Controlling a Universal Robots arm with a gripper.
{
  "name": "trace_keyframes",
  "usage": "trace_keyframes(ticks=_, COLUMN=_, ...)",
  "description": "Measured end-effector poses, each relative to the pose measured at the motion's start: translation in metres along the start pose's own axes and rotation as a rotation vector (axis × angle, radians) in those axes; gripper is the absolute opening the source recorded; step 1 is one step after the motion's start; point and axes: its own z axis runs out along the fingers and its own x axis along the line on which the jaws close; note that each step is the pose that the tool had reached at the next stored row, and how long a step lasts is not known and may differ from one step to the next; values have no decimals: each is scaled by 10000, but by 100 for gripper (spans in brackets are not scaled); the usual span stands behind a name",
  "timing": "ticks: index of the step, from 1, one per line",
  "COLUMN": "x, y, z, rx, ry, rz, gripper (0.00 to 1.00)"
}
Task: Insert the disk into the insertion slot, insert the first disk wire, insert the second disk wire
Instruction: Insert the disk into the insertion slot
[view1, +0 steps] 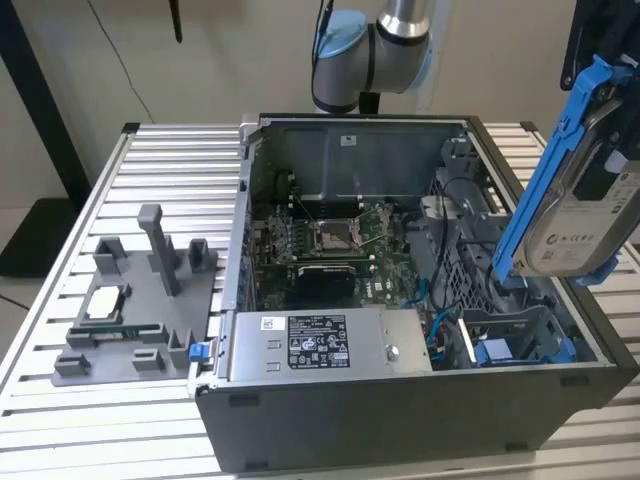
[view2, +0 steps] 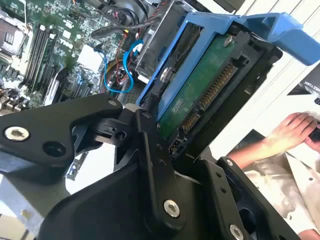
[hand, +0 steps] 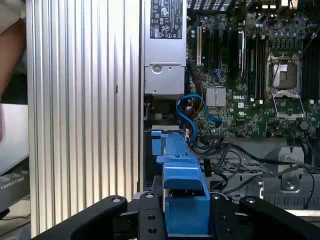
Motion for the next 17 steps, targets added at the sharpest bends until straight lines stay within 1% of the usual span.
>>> trace_keyframes(ticks=13, x=-1, y=-9, z=231, rx=-2, ry=-1, rz=24, gripper=0)
trace_keyframes(ticks=17, x=-1, y=-10, z=244, rx=-2, ry=1, rz=23, gripper=0)
